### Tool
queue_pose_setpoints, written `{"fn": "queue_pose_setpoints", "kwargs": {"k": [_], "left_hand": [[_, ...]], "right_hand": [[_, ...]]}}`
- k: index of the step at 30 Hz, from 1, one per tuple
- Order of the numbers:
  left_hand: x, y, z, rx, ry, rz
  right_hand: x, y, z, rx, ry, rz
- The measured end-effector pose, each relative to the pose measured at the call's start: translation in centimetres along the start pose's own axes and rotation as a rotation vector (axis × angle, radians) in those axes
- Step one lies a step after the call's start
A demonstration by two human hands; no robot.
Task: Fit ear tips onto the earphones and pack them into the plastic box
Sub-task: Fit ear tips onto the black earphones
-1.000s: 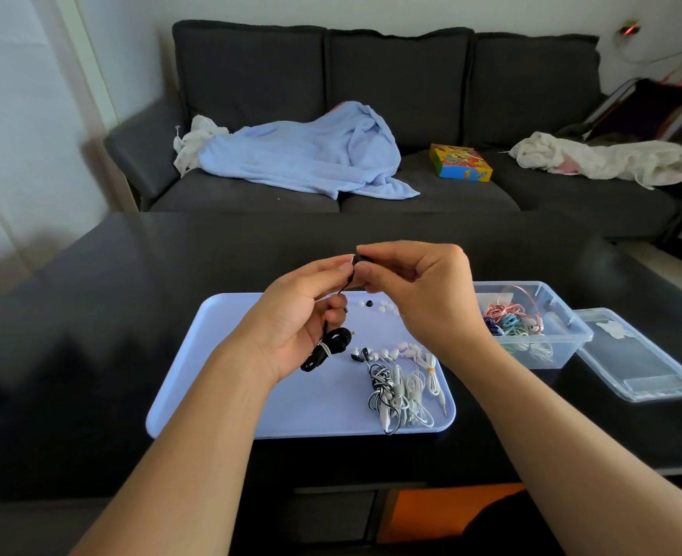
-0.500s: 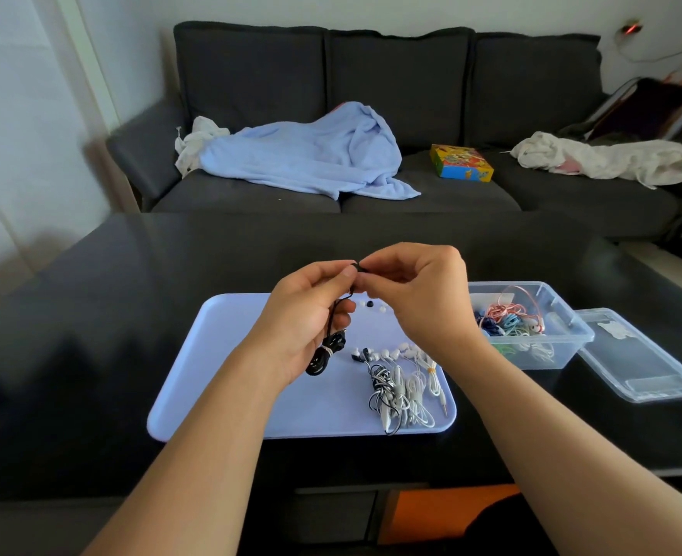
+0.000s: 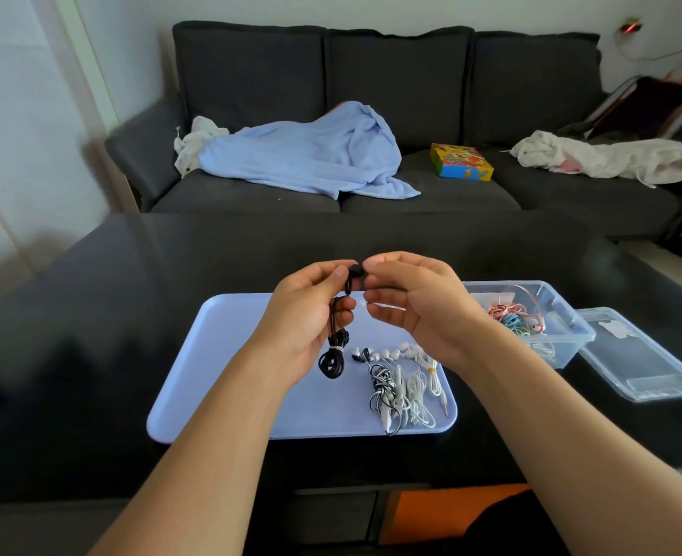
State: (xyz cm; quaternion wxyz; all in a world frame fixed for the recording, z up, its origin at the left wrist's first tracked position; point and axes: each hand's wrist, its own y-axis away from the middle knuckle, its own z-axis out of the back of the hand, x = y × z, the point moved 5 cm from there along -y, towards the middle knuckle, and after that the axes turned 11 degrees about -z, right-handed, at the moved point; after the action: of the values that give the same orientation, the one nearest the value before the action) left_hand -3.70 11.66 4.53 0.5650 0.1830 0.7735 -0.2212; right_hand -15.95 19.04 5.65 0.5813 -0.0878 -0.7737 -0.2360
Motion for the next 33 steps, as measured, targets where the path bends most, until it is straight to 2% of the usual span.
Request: {"fn": "queue_pose_setpoints", "kwargs": {"k": [3,6,7,9,12,14,18,22,25,30,33], "left_hand": [[0.1,-0.1,0.3,-0.039,0.080,0.036],[0.0,-0.3,0.2,-0.029,0.247,0.084],[-0.1,-0.2,0.0,-0.009,0.305,0.095],[-0.3,-0.2,-0.3,0.034,0.403,0.109],[-0.4,-0.2,-0.4,0.065,0.470,0.120],[-0.4,-0.2,-0.3,0.047,0.459,0.110],[0.1,-0.5,0.8,-0.113,0.286,0.091],[0.8,-0.6,1.1,-0.252,0.237,0.130],[1.0,-0.6,0.7,-0.225,0.243,0.128],[1.2,-0.7,0.3,-0.139,0.220,0.123],[0.9,-0.5,0.0,-0.086,0.217,0.105]], "right_hand": [[0.1,-0.2,0.2,-0.027,0.028,0.012],[0.0,-0.4,0.3,-0.145,0.301,0.083],[-0.2,-0.5,0.2,-0.138,0.367,0.079],[-1.0,-0.4,-0.5,-0.013,0.381,0.005],[-1.8,-0.2,-1.7,0.200,0.252,-0.061],[-1.6,-0.5,-1.6,0.192,0.180,-0.019],[-0.8,-0.8,-0.6,0.031,0.199,0.062],[-0.7,-0.8,-1.0,0.043,0.217,0.104],[-1.1,-0.8,-1.5,0.100,0.236,0.103],[-0.5,-1.2,-0.3,-0.070,0.215,0.176],[-0.3,-1.4,-0.1,-0.072,0.213,0.184]]}}
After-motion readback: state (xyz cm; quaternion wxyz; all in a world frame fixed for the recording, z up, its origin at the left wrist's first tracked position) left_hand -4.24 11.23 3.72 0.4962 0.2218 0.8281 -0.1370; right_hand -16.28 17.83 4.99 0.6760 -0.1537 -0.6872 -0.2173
